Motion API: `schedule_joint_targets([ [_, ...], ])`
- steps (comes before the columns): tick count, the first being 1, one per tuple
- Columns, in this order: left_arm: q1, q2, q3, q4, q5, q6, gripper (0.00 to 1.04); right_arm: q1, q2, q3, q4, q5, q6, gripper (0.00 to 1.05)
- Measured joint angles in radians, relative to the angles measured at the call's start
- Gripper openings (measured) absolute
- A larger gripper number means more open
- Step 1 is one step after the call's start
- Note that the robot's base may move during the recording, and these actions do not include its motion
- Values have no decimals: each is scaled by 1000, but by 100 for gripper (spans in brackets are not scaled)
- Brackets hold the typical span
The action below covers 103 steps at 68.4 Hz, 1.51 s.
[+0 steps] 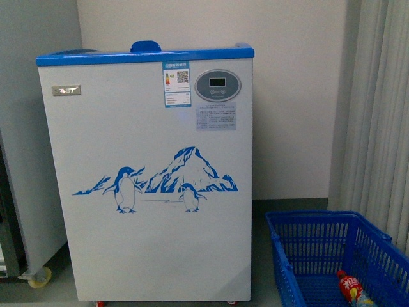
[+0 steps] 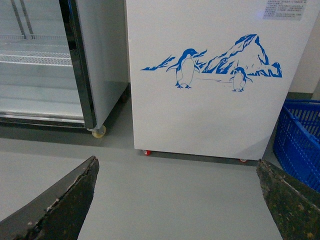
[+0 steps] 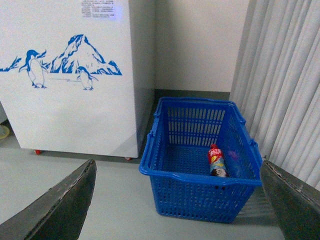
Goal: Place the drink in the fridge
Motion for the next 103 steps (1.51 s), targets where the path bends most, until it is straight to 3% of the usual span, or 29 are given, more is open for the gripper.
schedule_joint_targets([
  [103, 0, 0, 0, 0, 1, 0, 97, 0, 0, 0, 0, 0, 0, 98],
])
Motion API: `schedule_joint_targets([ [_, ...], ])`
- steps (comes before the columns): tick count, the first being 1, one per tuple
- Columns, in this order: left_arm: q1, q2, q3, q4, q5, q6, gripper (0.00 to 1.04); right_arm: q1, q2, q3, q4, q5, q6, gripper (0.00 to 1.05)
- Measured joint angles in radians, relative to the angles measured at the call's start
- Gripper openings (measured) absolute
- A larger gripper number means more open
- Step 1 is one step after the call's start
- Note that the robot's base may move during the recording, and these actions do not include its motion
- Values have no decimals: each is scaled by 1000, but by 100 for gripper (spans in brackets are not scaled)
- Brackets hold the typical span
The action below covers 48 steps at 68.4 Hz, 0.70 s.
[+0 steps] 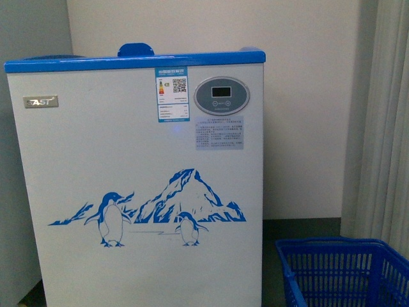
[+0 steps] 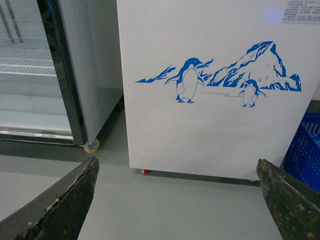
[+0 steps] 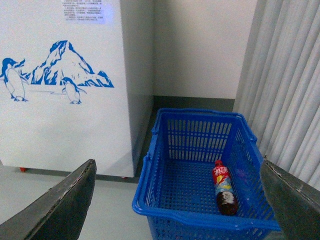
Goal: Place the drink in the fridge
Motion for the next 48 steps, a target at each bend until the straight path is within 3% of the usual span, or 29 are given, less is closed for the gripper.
schedule_joint_targets([
  [48, 0, 0, 0, 0, 0, 0, 97, 0, 0, 0, 0, 0, 0, 98],
])
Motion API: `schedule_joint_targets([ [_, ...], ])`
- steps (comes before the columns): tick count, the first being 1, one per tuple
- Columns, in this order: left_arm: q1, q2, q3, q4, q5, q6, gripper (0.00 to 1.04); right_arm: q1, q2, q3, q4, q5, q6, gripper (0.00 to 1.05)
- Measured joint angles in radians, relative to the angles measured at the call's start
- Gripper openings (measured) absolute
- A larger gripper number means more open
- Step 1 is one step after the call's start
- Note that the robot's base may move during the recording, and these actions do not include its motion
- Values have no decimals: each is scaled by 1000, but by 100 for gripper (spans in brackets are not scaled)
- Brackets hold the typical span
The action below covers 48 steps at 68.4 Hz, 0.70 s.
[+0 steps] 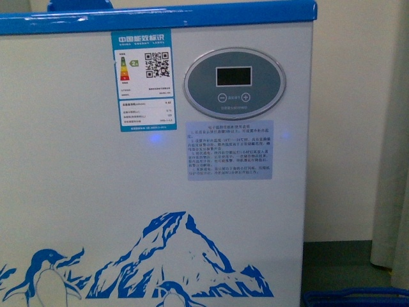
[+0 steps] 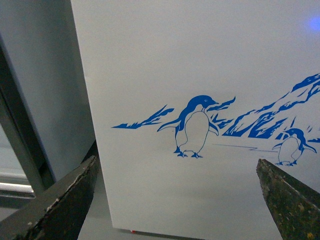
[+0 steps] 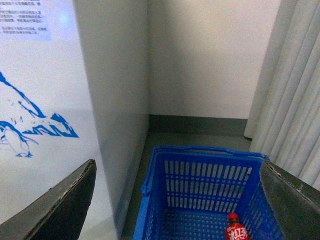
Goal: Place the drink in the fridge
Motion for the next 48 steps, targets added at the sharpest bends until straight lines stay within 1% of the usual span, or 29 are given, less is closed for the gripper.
schedule_joint_targets([
  [48, 0, 0, 0, 0, 0, 0, 97, 0, 2, 0, 0, 0, 0, 98],
])
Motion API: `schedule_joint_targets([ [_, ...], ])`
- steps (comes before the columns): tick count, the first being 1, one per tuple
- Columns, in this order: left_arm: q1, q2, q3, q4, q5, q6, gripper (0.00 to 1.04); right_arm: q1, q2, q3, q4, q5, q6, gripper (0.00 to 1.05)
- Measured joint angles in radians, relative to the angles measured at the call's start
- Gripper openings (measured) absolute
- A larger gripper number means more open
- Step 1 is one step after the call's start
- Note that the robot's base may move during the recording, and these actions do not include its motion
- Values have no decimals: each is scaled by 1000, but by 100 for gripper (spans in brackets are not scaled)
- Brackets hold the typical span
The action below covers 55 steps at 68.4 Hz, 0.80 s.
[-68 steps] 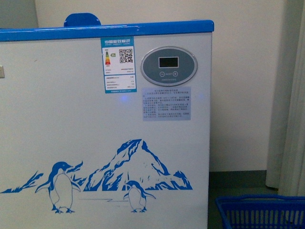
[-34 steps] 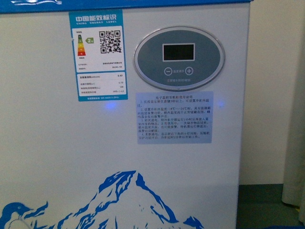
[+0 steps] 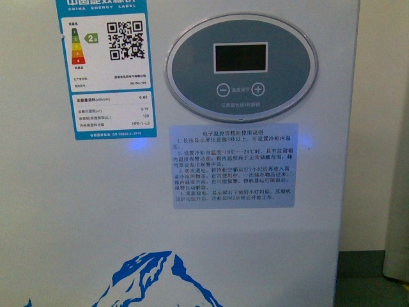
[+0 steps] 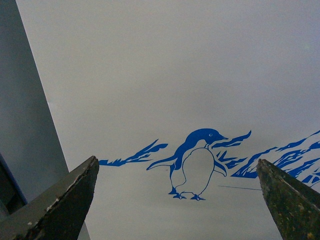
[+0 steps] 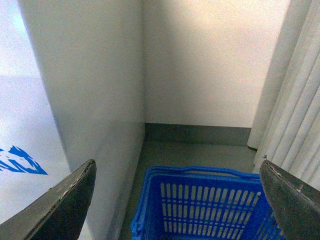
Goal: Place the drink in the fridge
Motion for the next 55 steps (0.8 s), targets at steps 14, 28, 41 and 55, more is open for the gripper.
schedule_joint_targets([
  [14, 0, 0, 0, 0, -1, 0, 97, 39, 136, 86, -197, 215, 101, 98],
  [28, 0, 0, 0, 0, 0, 0, 97, -292, 855, 298, 20, 103, 119, 98],
  [41, 0, 0, 0, 0, 0, 0, 97, -359, 1381, 445, 276, 22, 1, 98],
  [55, 0, 0, 0, 0, 0, 0, 97, -348, 1884, 568, 486, 123, -94, 98],
])
